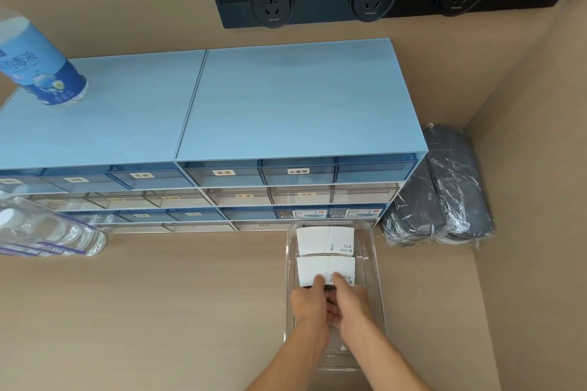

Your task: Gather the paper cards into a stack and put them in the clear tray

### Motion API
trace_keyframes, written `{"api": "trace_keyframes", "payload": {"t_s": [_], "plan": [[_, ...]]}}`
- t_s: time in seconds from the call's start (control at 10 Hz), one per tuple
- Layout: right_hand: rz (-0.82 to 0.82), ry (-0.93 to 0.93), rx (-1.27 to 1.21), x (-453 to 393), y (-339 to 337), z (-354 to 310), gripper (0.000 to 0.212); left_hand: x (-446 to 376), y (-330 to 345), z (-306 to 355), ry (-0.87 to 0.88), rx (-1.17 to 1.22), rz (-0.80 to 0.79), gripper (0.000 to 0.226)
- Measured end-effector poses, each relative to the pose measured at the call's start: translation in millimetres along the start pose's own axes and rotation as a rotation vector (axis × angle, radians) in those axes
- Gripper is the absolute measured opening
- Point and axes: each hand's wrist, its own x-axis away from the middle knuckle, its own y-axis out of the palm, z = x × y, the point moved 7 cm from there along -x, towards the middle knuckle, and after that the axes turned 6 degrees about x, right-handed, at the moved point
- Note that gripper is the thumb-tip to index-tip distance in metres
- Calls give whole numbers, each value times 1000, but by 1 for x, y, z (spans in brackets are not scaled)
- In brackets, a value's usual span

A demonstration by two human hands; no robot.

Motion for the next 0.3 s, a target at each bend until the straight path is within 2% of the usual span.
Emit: {"api": "trace_keyframes", "payload": {"t_s": [0.2, 0.3], "plan": [[-50, -16, -10, 12, -5, 5, 34, 11, -3, -3, 12, 18, -38, 45], [-100, -24, -6, 19, -10, 5, 42, 24, -5, -1, 21, 0, -72, 45]]}}
